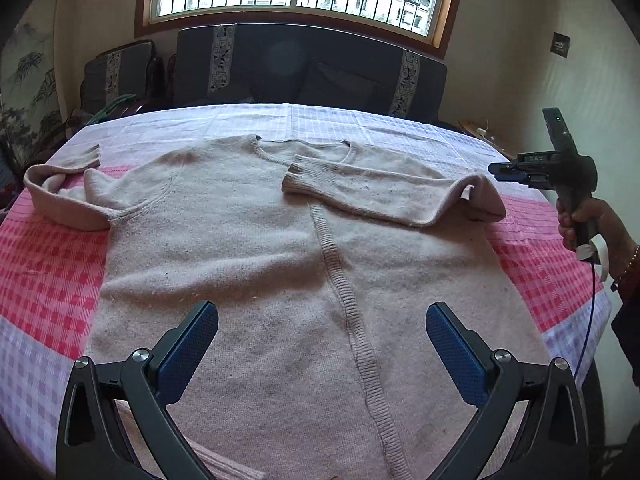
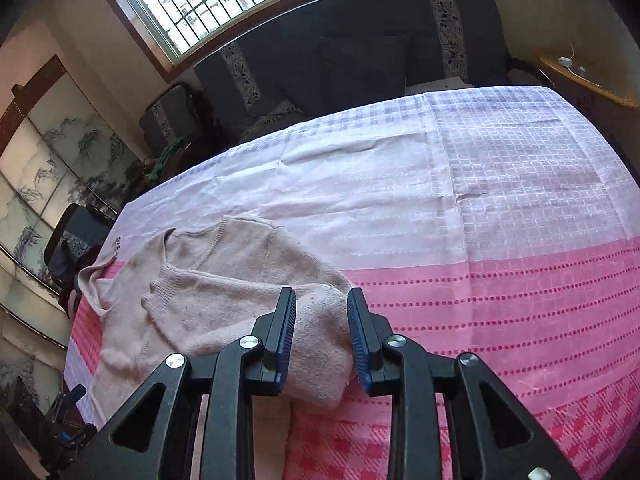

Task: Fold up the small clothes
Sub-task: 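Lift the sleeve with the right tool, lay it across the back, release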

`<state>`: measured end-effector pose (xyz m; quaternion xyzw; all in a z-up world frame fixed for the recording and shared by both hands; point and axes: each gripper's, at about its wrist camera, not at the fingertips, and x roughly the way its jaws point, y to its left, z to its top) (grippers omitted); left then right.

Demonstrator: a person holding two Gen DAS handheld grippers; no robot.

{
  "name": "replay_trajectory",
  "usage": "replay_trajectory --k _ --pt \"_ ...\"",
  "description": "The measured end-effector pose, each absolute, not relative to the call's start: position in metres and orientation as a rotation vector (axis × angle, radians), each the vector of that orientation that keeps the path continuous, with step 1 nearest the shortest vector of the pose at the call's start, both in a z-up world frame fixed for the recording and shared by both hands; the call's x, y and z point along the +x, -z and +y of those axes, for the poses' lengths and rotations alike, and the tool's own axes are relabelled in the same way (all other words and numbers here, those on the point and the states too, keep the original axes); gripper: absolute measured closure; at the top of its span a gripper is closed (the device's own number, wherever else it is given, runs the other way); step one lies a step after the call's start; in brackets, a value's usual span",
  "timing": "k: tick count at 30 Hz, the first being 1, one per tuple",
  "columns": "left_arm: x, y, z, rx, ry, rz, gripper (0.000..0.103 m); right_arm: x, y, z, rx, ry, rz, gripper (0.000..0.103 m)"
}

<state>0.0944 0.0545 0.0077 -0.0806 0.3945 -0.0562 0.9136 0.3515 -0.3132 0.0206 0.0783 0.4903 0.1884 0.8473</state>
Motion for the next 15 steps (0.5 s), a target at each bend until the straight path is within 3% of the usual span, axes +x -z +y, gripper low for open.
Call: replay_trajectory --k 4,6,7,9,10,11,12,13,15 --pt "0.108 -0.007 0.053 -0.184 0.138 0.836 0.0 0.377 0.008 -0.309 0.241 -0.526 1.086 0.072" --pt "0.114 -0.004 0.051 -0.164 0.13 0.851 0.0 0.383 0.013 -0.297 0.221 -0.608 1.108 0.049" --pt "0.117 -0.003 0.05 -0.154 0.125 0.859 0.0 0.385 0.015 -0.289 0.194 -0.644 1.124 0.044" --pt "0.123 0.002 0.049 -0.136 0.111 0.876 0.0 0.385 0.016 -0.27 0.132 -0.734 1.161 0.043" --pt "0.125 0.003 0.049 -0.134 0.107 0.882 0.0 0.379 0.013 -0.261 0.072 -0.759 1.156 0.044" --pt "0.126 0.004 0.05 -0.135 0.104 0.885 0.0 0.372 0.009 -0.252 -0.002 -0.772 1.138 0.054" --pt "0.128 0.005 0.052 -0.138 0.099 0.886 0.0 0.364 0.006 -0.247 -0.064 -0.779 1.122 0.078" --pt "0.13 0.005 0.053 -0.143 0.094 0.888 0.0 0.357 0.003 -0.244 -0.111 -0.775 1.111 0.09" --pt "0.134 0.005 0.056 -0.155 0.085 0.891 0.0 0.339 -0.006 -0.244 -0.171 -0.767 1.063 0.091"
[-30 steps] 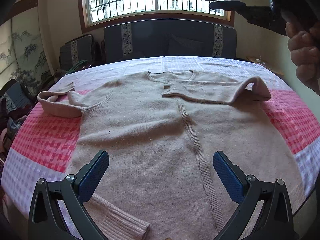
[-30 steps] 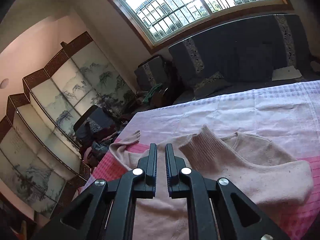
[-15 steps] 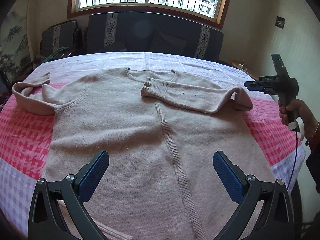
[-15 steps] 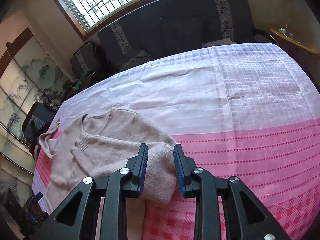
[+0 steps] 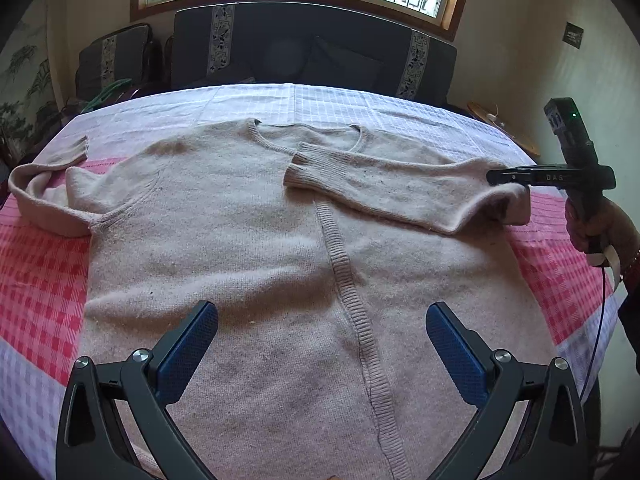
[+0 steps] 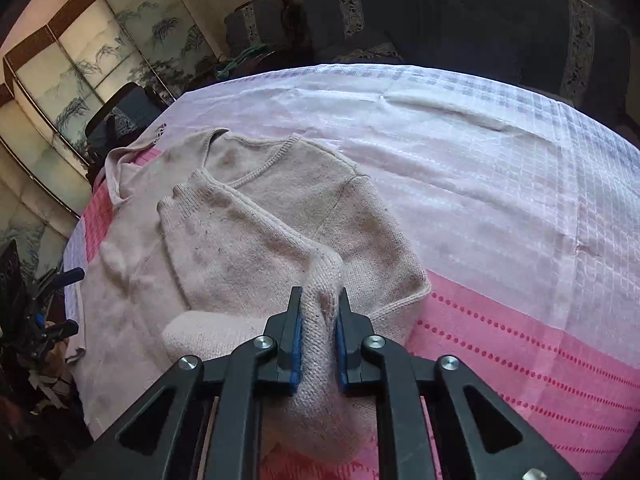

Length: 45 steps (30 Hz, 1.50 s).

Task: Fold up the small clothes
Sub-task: 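Lift the sleeve with the right tool, lay it across the back, release, then grasp the sweater side edge with the right tool and fold it inward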

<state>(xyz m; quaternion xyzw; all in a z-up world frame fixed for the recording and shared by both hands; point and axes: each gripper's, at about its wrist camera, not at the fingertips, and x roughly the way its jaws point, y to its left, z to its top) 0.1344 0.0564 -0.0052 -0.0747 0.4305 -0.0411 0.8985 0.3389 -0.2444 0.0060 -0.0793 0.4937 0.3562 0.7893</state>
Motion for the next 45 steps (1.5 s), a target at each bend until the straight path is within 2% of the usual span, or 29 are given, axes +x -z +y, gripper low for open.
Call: replay_trajectory --k 5,9,12,15,20,23,25,27,30,33,35,37,38,39,42,45 --pt "0.141 0.001 0.063 -0.169 0.065 0.875 0.0 0.28 -0.044 -0.251 -0.279 -0.724 0.827 0.089" --pt "0.14 -0.004 0.065 -0.19 0.052 0.87 0.0 0.223 -0.059 -0.246 -0.256 -0.893 0.733 0.086" --pt "0.134 -0.005 0.064 -0.187 0.052 0.87 0.0 0.174 -0.035 -0.228 -0.378 -1.034 0.797 0.086" --pt "0.127 -0.004 0.061 -0.168 0.055 0.871 0.0 0.144 -0.012 -0.23 -0.365 -1.055 0.844 0.088" --pt "0.124 -0.001 0.057 -0.173 0.07 0.886 0.0 0.171 -0.03 -0.271 -0.243 -0.828 0.77 0.086" --pt "0.124 0.0 0.054 -0.167 0.077 0.885 0.0 0.215 -0.054 -0.284 -0.228 -0.75 0.728 0.078" --pt "0.124 0.002 0.052 -0.153 0.078 0.888 0.0 0.254 -0.066 -0.275 -0.225 -0.765 0.768 0.065" --pt "0.126 0.004 0.052 -0.149 0.076 0.89 0.0 0.287 -0.071 -0.249 -0.266 -0.837 0.825 0.027" --pt "0.13 0.007 0.056 -0.165 0.081 0.891 0.0 0.322 -0.06 -0.195 -0.409 -0.877 0.901 0.025" --pt "0.135 0.01 0.061 -0.176 0.089 0.899 0.0 0.347 -0.022 -0.149 -0.571 -0.845 1.029 0.025" --pt "0.139 0.011 0.064 -0.177 0.096 0.907 0.0 0.358 0.005 -0.133 -0.599 -0.842 1.129 0.028" --pt "0.142 0.013 0.067 -0.172 0.097 0.911 0.0 0.357 0.021 -0.12 -0.597 -0.877 1.179 0.045" --pt "0.144 0.014 0.069 -0.168 0.093 0.914 0.0 0.353 0.027 -0.114 -0.628 -0.874 1.179 0.073" --pt "0.146 0.014 0.071 -0.167 0.089 0.919 0.0 0.35 0.029 -0.11 -0.656 -0.855 1.167 0.095" --pt "0.151 0.012 0.078 -0.181 0.08 0.915 0.0 0.335 0.013 -0.11 -0.647 -0.856 1.081 0.095" --pt "0.155 0.003 0.086 -0.203 0.07 0.9 0.0 0.323 -0.035 -0.118 -0.591 -0.796 0.934 0.096"
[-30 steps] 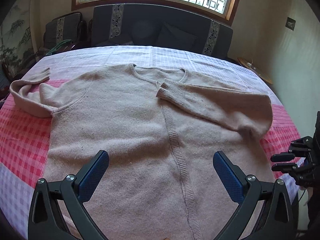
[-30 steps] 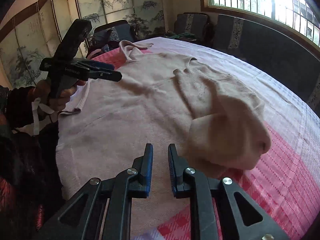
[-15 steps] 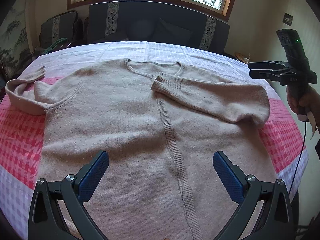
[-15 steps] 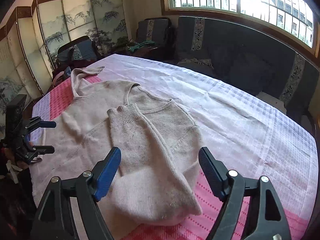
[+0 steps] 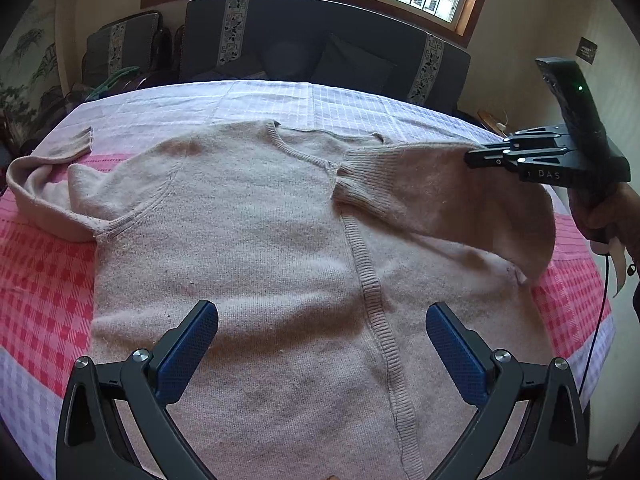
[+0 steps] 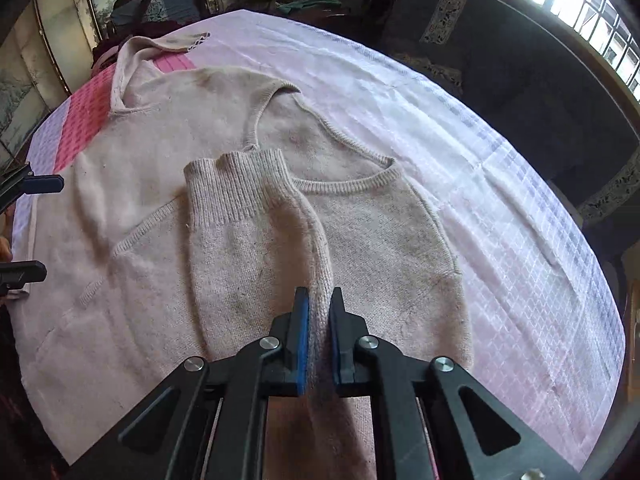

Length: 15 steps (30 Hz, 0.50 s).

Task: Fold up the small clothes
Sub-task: 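Grasp the sweater side edge with the right tool and fold it inward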

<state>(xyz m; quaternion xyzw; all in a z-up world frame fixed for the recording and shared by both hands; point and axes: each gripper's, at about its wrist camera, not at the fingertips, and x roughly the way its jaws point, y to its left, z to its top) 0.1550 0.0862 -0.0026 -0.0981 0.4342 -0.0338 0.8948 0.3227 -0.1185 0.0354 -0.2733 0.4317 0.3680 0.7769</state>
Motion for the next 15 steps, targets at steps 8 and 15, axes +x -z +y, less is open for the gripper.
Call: replay_trajectory --k 8,15 --pt "0.131 -0.025 0.105 -0.208 -0.021 0.796 0.0 0.264 -0.188 -0.112 -0.383 -0.55 0.406 0.096" --pt "0.098 0.0 0.141 -0.282 -0.149 0.816 0.0 0.185 -0.055 0.001 -0.516 -0.892 0.617 0.082"
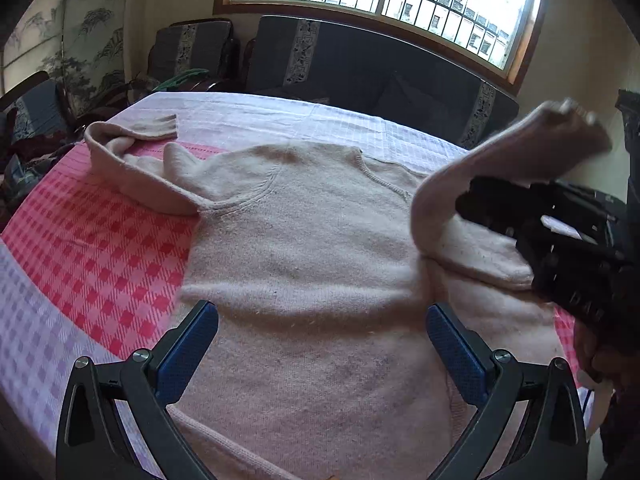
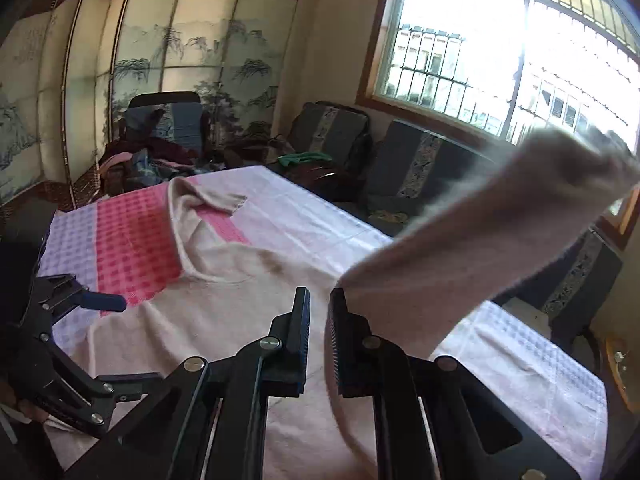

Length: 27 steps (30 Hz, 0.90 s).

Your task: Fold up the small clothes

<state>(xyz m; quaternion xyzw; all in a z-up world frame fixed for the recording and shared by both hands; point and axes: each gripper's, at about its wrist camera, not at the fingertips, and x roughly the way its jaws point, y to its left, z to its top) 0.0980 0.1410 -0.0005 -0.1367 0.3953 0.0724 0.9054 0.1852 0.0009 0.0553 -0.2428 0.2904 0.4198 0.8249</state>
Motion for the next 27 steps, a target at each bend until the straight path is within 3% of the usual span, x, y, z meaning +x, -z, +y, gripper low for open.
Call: replay_trajectory --k 3,7,10,12,17,23,24,25,26,27 --pt "0.089 0.011 0.152 -0.272 -0.161 0.846 0.0 0.158 -0.006 0.005 -0.443 -1.005 0.761 0.081" --pt "0.089 0.013 0.152 -0.247 -0.114 0.872 0.0 0.169 0.005 -0.051 -0.168 -0.951 0.853 0.078" --pt "0.091 0.011 0.15 -0.281 -0.042 0.873 0.0 0.183 0.003 -0.119 0.038 -0.834 0.885 0.067" --pt "0.086 0.008 0.144 -0.311 0.056 0.862 0.0 0.192 0.006 -0.16 0.151 -0.762 0.9 0.053" --pt "0.069 0.013 0.107 -0.193 0.164 0.886 0.0 0.215 0.023 -0.207 0.306 -0.672 0.952 0.053" --pt "0.084 0.035 0.089 -0.174 0.176 1.007 0.002 0.21 0.037 -0.19 0.287 -0.709 0.955 0.052" --pt "0.087 0.035 0.088 -0.176 0.174 1.005 0.005 0.208 0.038 -0.187 0.266 -0.711 0.955 0.052" --pt "0.091 0.036 0.088 -0.187 0.174 0.999 0.022 0.206 0.036 -0.185 0.256 -0.721 0.946 0.052" --pt "0.096 0.038 0.091 -0.212 0.185 1.007 0.048 0.205 0.034 -0.185 0.25 -0.728 0.931 0.052" --pt "0.103 0.041 0.095 -0.25 0.195 1.029 0.057 0.204 0.034 -0.186 0.251 -0.728 0.922 0.052"
